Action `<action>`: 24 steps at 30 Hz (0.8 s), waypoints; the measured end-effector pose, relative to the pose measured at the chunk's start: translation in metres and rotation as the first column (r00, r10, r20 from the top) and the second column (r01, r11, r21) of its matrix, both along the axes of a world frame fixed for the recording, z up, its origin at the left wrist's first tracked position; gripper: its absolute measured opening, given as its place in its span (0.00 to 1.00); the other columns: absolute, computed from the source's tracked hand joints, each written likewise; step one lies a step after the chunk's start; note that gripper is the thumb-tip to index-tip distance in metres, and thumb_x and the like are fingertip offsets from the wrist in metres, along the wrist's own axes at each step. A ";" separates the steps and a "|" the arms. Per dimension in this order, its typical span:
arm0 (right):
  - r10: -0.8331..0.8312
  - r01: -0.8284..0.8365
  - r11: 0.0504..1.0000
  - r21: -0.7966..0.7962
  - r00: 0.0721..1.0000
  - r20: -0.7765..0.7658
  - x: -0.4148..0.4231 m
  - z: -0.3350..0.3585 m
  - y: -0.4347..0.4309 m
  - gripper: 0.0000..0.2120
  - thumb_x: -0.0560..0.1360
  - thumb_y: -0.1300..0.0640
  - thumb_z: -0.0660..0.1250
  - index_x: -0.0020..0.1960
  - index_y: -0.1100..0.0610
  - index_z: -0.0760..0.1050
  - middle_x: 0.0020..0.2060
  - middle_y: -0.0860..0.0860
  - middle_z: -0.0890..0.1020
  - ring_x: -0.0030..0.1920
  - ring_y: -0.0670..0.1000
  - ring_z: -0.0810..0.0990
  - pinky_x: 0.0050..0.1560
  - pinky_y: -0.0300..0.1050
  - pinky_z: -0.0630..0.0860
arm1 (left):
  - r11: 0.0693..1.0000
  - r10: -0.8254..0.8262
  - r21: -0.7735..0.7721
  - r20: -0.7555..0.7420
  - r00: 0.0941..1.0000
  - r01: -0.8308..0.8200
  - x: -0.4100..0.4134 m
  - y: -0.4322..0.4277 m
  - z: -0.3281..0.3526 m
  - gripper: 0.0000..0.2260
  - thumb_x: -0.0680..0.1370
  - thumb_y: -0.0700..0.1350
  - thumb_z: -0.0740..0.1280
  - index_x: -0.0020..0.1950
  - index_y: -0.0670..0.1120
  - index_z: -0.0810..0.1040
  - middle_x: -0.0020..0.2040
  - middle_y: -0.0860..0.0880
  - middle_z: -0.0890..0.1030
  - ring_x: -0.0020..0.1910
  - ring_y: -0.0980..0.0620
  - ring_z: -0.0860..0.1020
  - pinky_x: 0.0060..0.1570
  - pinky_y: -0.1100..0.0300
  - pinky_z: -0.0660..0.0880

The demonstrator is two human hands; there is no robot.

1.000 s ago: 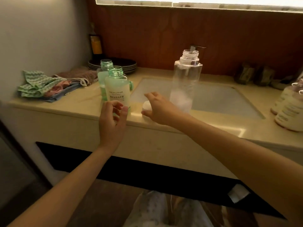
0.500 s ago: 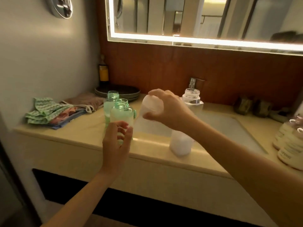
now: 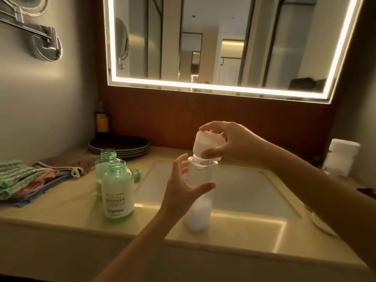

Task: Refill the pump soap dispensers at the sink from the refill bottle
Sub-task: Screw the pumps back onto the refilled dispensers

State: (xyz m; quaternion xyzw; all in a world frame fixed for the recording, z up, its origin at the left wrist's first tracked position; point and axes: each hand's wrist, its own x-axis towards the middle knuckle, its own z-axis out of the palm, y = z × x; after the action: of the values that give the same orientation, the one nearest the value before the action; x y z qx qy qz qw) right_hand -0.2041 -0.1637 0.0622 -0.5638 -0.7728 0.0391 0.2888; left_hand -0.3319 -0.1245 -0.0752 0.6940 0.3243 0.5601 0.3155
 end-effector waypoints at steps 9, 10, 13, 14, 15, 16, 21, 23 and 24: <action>0.095 -0.073 0.988 -0.136 0.982 0.161 -0.001 0.003 0.027 0.27 0.67 0.54 0.75 0.64 0.48 0.70 0.59 0.47 0.75 0.56 0.50 0.74 0.53 0.44 0.78 | 0.999 0.043 -0.014 0.061 0.997 -0.042 0.012 0.015 -0.006 0.34 0.60 0.61 0.72 0.62 0.54 0.66 0.53 0.60 0.75 0.50 0.65 0.75 0.42 0.76 0.72; 0.104 -0.080 0.986 -0.147 0.981 0.163 0.000 0.003 0.028 0.27 0.68 0.54 0.74 0.64 0.47 0.70 0.59 0.47 0.75 0.56 0.50 0.74 0.53 0.46 0.79 | 0.999 0.046 -0.012 0.067 0.997 -0.045 0.012 0.015 -0.006 0.33 0.60 0.61 0.72 0.62 0.54 0.65 0.52 0.61 0.74 0.50 0.65 0.75 0.42 0.75 0.72; 0.127 -0.102 0.981 -0.167 0.981 0.150 0.003 0.003 0.029 0.27 0.68 0.54 0.74 0.64 0.47 0.70 0.59 0.46 0.75 0.55 0.50 0.75 0.52 0.46 0.79 | 0.999 0.038 -0.009 0.075 0.996 -0.038 0.012 0.015 -0.007 0.33 0.60 0.60 0.72 0.61 0.56 0.64 0.51 0.64 0.73 0.50 0.65 0.75 0.43 0.75 0.73; 0.133 -0.107 0.980 -0.170 0.980 0.149 0.003 0.004 0.029 0.26 0.68 0.55 0.74 0.64 0.47 0.70 0.59 0.46 0.75 0.55 0.50 0.75 0.52 0.46 0.79 | 0.999 0.037 -0.011 0.076 0.996 -0.036 0.011 0.013 -0.007 0.33 0.60 0.60 0.72 0.61 0.56 0.64 0.51 0.64 0.73 0.50 0.65 0.75 0.42 0.75 0.72; 0.136 -0.110 0.979 -0.169 0.979 0.151 0.003 0.004 0.028 0.26 0.68 0.55 0.74 0.64 0.47 0.70 0.59 0.46 0.75 0.55 0.49 0.75 0.52 0.45 0.79 | 0.999 0.037 -0.012 0.076 0.996 -0.036 0.011 0.013 -0.007 0.33 0.60 0.59 0.72 0.61 0.56 0.64 0.51 0.64 0.73 0.50 0.65 0.75 0.42 0.75 0.72; 0.135 -0.109 0.980 -0.168 0.979 0.150 0.003 0.004 0.029 0.26 0.68 0.55 0.74 0.64 0.47 0.70 0.59 0.46 0.75 0.54 0.49 0.75 0.52 0.45 0.79 | 0.999 0.036 -0.011 0.077 0.996 -0.035 0.010 0.013 -0.007 0.33 0.60 0.59 0.72 0.61 0.56 0.64 0.51 0.64 0.73 0.50 0.65 0.75 0.42 0.75 0.72; 0.119 -0.095 0.972 -0.213 0.988 0.100 0.004 0.003 0.027 0.26 0.70 0.54 0.73 0.65 0.47 0.68 0.59 0.47 0.74 0.54 0.49 0.75 0.46 0.37 0.77 | 0.999 0.040 -0.007 0.071 0.997 -0.040 0.011 0.011 -0.007 0.33 0.60 0.59 0.72 0.61 0.55 0.64 0.54 0.59 0.74 0.51 0.61 0.76 0.46 0.73 0.72; 0.117 -0.093 0.970 -0.223 0.988 0.098 0.004 0.004 0.026 0.26 0.70 0.54 0.72 0.65 0.47 0.68 0.59 0.47 0.74 0.54 0.49 0.74 0.43 0.32 0.73 | 0.999 0.031 -0.009 0.064 0.997 -0.031 0.011 0.010 -0.006 0.33 0.61 0.59 0.72 0.61 0.56 0.63 0.54 0.59 0.73 0.51 0.61 0.75 0.46 0.72 0.72; 0.114 -0.088 0.971 -0.221 0.988 0.107 0.003 0.005 0.026 0.26 0.70 0.54 0.72 0.65 0.47 0.69 0.59 0.47 0.74 0.54 0.48 0.74 0.43 0.31 0.72 | 1.000 0.027 -0.007 0.062 0.998 -0.027 0.010 0.009 -0.006 0.32 0.61 0.58 0.72 0.61 0.56 0.63 0.54 0.59 0.73 0.51 0.62 0.75 0.46 0.73 0.72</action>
State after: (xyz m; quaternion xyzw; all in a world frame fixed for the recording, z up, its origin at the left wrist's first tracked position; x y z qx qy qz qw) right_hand -0.2008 -0.1373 0.0668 -0.5530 -0.8075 0.1036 0.1772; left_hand -0.3217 -0.1153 -0.0813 0.6708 0.3255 0.5847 0.3199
